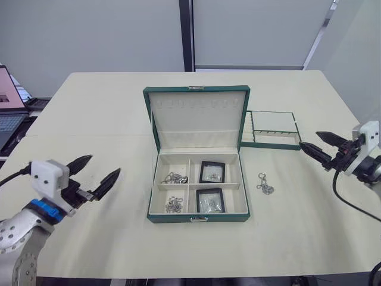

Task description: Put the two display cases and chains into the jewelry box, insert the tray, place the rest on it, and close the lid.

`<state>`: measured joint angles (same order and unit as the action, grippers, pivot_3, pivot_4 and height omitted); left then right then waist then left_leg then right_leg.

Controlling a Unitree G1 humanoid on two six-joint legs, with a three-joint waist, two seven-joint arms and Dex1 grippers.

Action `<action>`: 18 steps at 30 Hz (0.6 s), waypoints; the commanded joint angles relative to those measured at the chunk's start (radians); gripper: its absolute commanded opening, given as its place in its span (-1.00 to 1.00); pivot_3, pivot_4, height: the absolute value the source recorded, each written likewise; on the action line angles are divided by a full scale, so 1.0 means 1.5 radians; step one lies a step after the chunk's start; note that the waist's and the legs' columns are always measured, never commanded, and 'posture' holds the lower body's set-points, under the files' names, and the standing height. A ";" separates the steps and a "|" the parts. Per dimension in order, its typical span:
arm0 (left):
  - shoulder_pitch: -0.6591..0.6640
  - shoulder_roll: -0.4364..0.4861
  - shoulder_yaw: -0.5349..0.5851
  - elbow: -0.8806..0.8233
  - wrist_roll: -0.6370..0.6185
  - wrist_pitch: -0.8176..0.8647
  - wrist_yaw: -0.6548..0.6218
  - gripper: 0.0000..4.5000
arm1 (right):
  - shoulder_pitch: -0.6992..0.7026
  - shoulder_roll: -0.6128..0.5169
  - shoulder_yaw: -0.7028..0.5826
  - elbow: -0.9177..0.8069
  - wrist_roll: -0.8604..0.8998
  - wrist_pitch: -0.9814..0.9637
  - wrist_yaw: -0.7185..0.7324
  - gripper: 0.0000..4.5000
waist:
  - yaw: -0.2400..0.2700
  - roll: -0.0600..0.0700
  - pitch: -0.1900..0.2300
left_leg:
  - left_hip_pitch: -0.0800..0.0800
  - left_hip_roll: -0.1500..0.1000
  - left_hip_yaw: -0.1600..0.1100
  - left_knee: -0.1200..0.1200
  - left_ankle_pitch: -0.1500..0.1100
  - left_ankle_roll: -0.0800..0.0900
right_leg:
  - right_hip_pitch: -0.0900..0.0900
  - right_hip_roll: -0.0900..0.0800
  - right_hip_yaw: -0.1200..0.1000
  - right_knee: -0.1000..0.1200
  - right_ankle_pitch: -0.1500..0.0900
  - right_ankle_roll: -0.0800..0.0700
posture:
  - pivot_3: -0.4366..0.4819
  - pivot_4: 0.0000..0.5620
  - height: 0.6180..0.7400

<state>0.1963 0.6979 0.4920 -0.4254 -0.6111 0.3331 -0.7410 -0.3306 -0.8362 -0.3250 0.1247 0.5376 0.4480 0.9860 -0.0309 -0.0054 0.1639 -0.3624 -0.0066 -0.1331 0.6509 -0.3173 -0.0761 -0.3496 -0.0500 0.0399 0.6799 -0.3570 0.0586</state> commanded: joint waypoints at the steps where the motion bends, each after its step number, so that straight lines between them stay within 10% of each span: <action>1: -0.062 0.043 -0.055 -0.029 -0.038 0.040 -0.052 1.00 | -0.055 -0.049 0.039 -0.004 0.015 0.042 0.083 0.98 | 0.000 0.000 0.000 | 0.000 0.000 0.000 0.000 0.000 0.000 | 0.000 0.000 0.000 0.000 0.000 0.000 | -0.05 -0.47 1.00; 9: -0.259 0.082 -0.242 -0.049 -0.066 0.114 -0.156 1.00 | -0.216 -0.137 0.243 0.078 -0.114 0.024 0.270 0.98 | -0.002 0.000 0.000 | -0.001 0.000 0.001 0.003 0.000 0.000 | 0.000 0.000 0.000 0.000 0.000 0.000 | -0.05 -0.47 1.00; 18: -0.423 -0.028 -0.412 -0.010 -0.019 0.118 -0.169 1.00 | -0.410 -0.084 0.404 0.290 -0.327 -0.137 0.308 0.98 | -0.003 0.000 0.001 | -0.002 0.000 0.002 0.006 0.000 0.000 | 0.001 0.000 0.000 0.000 0.000 0.000 | -0.05 -0.47 1.00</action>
<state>-0.4221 0.6698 -0.1086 -0.4513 -0.6594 0.5332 -0.9937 -0.9198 -0.9654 0.2673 0.5136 0.0974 0.3013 1.4540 -0.0350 -0.0049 0.1650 -0.3648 -0.0061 -0.1307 0.6609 -0.3174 -0.0758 -0.3483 -0.0491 0.0392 0.6800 -0.3571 0.0588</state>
